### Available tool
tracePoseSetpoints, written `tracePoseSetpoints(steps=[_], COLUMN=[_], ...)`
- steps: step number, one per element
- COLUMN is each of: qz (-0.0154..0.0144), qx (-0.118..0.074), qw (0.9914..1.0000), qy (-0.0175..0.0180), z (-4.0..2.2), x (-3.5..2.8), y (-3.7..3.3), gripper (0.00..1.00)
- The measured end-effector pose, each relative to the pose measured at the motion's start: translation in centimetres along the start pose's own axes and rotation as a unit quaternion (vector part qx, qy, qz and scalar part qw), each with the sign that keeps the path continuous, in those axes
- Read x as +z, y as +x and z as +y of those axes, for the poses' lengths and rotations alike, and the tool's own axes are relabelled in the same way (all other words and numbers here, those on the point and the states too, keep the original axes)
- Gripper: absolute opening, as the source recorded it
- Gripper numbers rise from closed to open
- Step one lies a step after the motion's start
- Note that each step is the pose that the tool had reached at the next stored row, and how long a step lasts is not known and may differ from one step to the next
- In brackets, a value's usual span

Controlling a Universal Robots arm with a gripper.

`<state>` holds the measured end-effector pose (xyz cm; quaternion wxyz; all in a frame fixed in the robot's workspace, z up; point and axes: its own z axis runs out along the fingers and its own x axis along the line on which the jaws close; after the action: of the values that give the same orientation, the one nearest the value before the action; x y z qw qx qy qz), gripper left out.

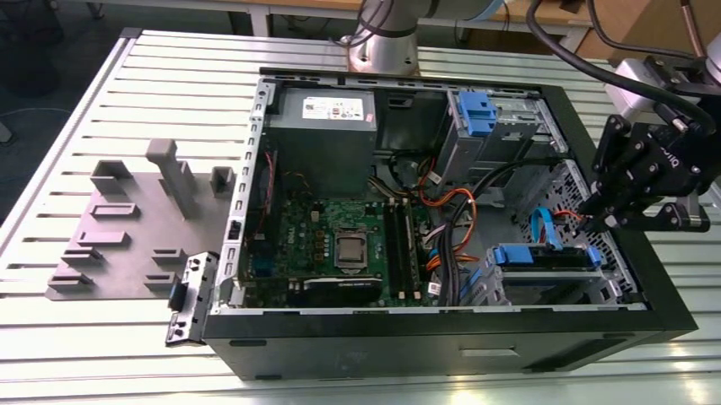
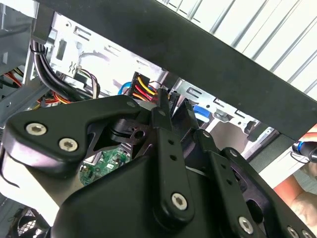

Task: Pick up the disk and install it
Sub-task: 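Insert the second disk wire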

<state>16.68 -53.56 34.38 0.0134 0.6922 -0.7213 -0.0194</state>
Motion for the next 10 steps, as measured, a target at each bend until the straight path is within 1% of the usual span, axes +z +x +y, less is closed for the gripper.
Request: tracePoseSetpoints(steps=[2,4,10], qz=[0.0000,0.0000,0.0000], qx=[0.000,0.000,0.000], qw=[1.00000,1.00000,1.00000], qy=[-0.0001,-0.0001,-0.0003], z=[0.00,0.00,0.00], x=[0.00,0.00,0.00], y=[0.00,0.00,0.00], gripper=[0.28,0.16,0.16])
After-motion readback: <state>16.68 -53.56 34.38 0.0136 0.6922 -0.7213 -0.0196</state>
